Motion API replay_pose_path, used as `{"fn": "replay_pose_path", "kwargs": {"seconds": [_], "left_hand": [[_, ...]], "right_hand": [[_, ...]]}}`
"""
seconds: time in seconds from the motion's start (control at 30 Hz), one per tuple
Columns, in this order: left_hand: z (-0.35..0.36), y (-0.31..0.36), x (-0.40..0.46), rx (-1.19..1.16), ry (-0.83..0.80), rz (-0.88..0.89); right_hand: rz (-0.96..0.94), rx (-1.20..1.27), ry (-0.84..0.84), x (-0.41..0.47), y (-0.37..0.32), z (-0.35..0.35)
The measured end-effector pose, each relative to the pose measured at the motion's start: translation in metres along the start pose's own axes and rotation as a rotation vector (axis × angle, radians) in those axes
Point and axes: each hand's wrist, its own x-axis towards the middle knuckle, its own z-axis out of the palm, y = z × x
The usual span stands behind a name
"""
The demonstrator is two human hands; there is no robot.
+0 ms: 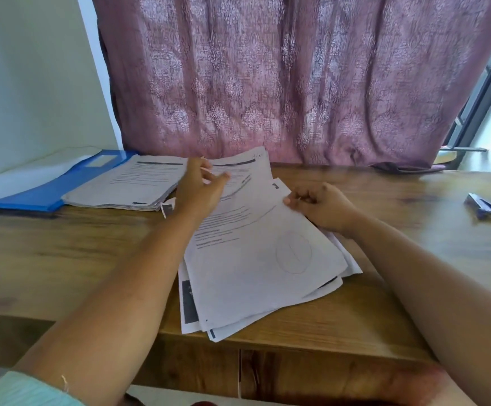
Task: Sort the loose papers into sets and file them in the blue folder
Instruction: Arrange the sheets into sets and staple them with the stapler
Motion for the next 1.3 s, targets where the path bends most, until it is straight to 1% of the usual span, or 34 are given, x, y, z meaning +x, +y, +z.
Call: {"fn": "replay_pose_path", "kwargs": {"seconds": [0.07,0.1,0.17,0.23,0.3,0.4,0.47,0.5,0.53,0.57,0.63,0.67,0.7,0.73,0.8,0.83,0.9,0.93,0.97,1.0,1.03,1.07,1.1,1.13,1.17,1.2,1.23,1.27,1.3], "left_hand": [[0.01,0.001,-0.009,0.004,-0.236,-0.127],[0.013,0.004,-0.014,0.0,-0.329,-0.17],[0.018,0.008,-0.022,-0.052,-0.458,-0.266],[0.02,0.009,-0.024,-0.113,-0.495,-0.329],[0.02,0.009,-0.023,-0.14,-0.492,-0.341],[0.018,0.011,-0.023,-0.165,-0.489,-0.327],[0.015,0.011,-0.023,-0.123,-0.462,-0.309],[0.014,0.01,-0.022,-0.079,-0.438,-0.307],[0.014,0.007,-0.021,-0.037,-0.424,-0.305],[0.014,0.005,-0.019,-0.023,-0.419,-0.312],[0.014,0.004,-0.02,-0.038,-0.414,-0.32],[0.014,0.003,-0.021,-0.052,-0.418,-0.304],[0.014,0.003,-0.021,-0.06,-0.424,-0.278],[0.015,0.004,-0.021,-0.064,-0.436,-0.252],[0.016,0.002,-0.02,-0.029,-0.448,-0.208],[0.016,0.001,-0.019,-0.016,-0.443,-0.2],[0.016,0.003,-0.021,-0.062,-0.43,-0.226],[0.015,0.007,-0.023,-0.114,-0.417,-0.252],[0.015,0.009,-0.023,-0.146,-0.404,-0.281],[0.016,0.009,-0.021,-0.157,-0.401,-0.305],[0.015,0.01,-0.021,-0.171,-0.425,-0.32],[0.013,0.01,-0.022,-0.192,-0.457,-0.35],[0.012,0.01,-0.021,-0.237,-0.492,-0.395],[0.01,0.011,-0.021,-0.288,-0.498,-0.421],[0.009,0.014,-0.022,-0.311,-0.474,-0.426],[0.007,0.016,-0.023,-0.294,-0.434,-0.418],[0.007,0.016,-0.023,-0.244,-0.375,-0.412],[0.006,0.014,-0.023,-0.206,-0.349,-0.416],[0.006,0.014,-0.024,-0.203,-0.346,-0.431]], "right_hand": [[0.008,0.182,0.039,-0.004,-0.012,0.0],[0.035,0.286,0.009,-0.006,-0.018,0.0],[0.066,0.43,-0.118,-0.01,-0.024,0.0],[0.057,0.469,-0.234,-0.013,-0.028,0.002],[0.014,0.505,-0.28,-0.014,-0.028,0.005],[-0.044,0.552,-0.29,-0.012,-0.031,0.006],[-0.019,0.568,-0.241,-0.008,-0.028,0.007],[0.014,0.539,-0.187,-0.004,-0.024,0.007],[0.055,0.459,-0.12,0.0,-0.017,0.008],[0.106,0.303,-0.061,0.005,-0.009,0.006],[0.245,-0.136,-0.055,0.01,0.004,0.0],[0.303,-0.267,-0.073,0.009,0.008,-0.003],[0.348,-0.29,-0.071,0.01,0.012,-0.006],[0.376,-0.225,-0.05,0.01,0.014,-0.009],[0.376,-0.012,-0.025,0.011,0.015,-0.011],[0.366,0.066,-0.026,0.01,0.013,-0.009],[0.324,0.253,-0.035,0.006,0.005,-0.009],[0.286,0.419,-0.099,0.003,-0.001,-0.01],[0.242,0.632,-0.237,0.0,-0.007,-0.011],[0.204,0.817,-0.418,-0.003,-0.012,-0.012],[0.167,0.923,-0.573,-0.006,-0.015,-0.013],[0.129,0.964,-0.698,-0.009,-0.018,-0.014],[0.101,0.958,-0.766,-0.01,-0.019,-0.013],[0.086,0.936,-0.779,-0.011,-0.02,-0.01],[0.1,0.922,-0.749,-0.011,-0.019,-0.007],[0.129,0.895,-0.671,-0.011,-0.02,-0.003],[0.157,0.805,-0.545,-0.01,-0.019,0.0],[0.172,0.618,-0.394,-0.008,-0.016,0.003],[0.166,0.355,-0.247,-0.005,-0.012,0.004]]}}
